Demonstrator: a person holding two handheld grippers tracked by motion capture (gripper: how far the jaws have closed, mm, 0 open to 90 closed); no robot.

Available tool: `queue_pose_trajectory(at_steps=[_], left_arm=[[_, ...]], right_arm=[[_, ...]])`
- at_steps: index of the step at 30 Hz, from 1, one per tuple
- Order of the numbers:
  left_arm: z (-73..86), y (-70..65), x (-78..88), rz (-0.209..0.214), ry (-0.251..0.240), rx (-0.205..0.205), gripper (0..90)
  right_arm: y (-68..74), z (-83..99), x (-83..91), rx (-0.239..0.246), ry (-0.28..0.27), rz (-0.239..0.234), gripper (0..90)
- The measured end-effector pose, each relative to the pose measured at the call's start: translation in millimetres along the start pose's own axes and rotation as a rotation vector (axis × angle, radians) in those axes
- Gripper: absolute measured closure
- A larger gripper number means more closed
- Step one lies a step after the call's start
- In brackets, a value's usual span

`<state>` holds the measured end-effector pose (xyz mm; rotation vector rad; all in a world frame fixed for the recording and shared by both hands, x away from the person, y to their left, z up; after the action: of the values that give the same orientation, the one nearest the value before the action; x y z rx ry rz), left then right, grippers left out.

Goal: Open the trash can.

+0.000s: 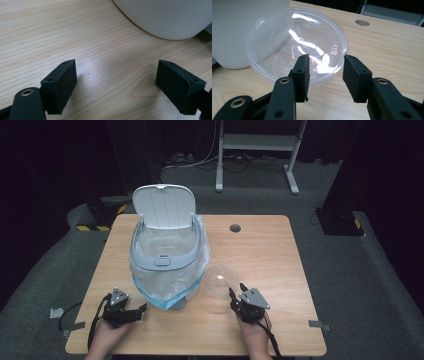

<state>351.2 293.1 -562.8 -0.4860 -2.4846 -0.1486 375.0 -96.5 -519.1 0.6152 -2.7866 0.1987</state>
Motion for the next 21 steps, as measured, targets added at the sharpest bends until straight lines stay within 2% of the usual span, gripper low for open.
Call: queue_pose_trajectory(at_steps=[13,21], left_arm=[[0.0,0.0,0.0,-0.001,0.000,0.000,17.4],[0.0,0.0,0.0,-0.001,0.000,0.000,17.4]], right_arm=[[-0.4,4.6,-1.8,-0.001,0.025,0.000,57.1],[5.0,8.1,-5.0,0.020,0.043,-0.016,57.2]])
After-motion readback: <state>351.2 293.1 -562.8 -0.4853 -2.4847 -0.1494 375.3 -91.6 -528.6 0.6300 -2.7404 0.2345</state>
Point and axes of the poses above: each handheld gripper's, and its own axes: x roughly backward along the jaws, z roughly out of its underside, y roughly to its left, the point moved 5 cm from there along -x, roughly forward along the jaws, and after that the axes turned 7 degrees about -y, right-handed, at the moved point
